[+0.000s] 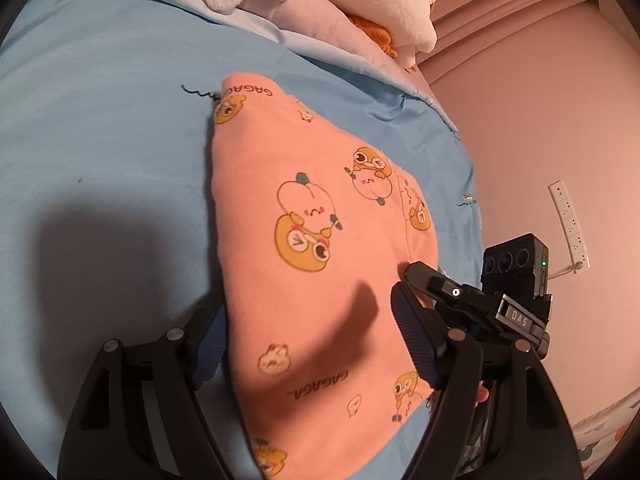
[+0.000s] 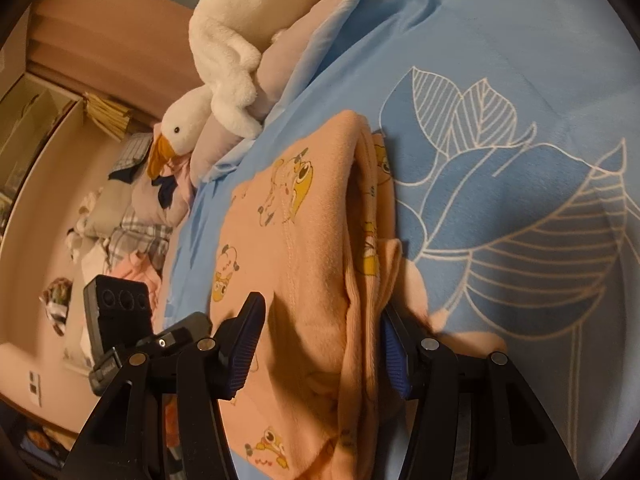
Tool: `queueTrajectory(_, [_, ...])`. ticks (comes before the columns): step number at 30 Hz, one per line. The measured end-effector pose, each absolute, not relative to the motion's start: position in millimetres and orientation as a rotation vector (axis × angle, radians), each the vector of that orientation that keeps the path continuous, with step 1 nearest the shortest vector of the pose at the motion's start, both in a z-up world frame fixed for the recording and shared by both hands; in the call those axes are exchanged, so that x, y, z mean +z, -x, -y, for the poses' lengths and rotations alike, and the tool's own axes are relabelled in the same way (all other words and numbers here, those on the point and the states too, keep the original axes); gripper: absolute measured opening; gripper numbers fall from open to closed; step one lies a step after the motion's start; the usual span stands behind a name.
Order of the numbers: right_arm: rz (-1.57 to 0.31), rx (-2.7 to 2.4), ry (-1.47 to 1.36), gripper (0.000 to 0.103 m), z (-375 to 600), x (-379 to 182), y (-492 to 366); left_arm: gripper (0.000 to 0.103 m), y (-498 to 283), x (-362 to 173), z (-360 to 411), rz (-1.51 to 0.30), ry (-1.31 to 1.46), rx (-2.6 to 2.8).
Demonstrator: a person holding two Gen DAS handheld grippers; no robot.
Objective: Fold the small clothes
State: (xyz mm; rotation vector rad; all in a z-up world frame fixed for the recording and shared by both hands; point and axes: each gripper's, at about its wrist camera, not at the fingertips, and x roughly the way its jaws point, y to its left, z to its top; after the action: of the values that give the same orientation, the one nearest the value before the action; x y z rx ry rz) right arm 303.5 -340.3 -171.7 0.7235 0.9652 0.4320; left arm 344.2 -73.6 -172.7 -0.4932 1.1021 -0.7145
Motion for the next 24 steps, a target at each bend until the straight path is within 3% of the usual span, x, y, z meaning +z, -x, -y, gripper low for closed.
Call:
queueTrajectory(5, [-0.948,0.415,-0.67,0.055,332.7,-168.9,-302.3,0.074,-348.3,-171.6,86.6,-1.111,0.442,-0.694])
queueTrajectory(10, [-0.938,0.401,-0.654,0.049,336.4,-170.2,-299.0,0.049,-346.2,-173.4,82.9,-1.112,0.382,-0.644])
queueTrajectory(21, [-0.93,0.303,-0.515,0.036,319.9,-160.0,-294.0,0.037,-341.7,-167.1,94.6,-1.094,0.252,-0.544])
queueTrajectory(24, [-0.914,0.275,-0.474,0.03,313.9,-154.5,-291.1,0.028,-340.9,-162.8,93.5,-1.089,0.249,-0.534])
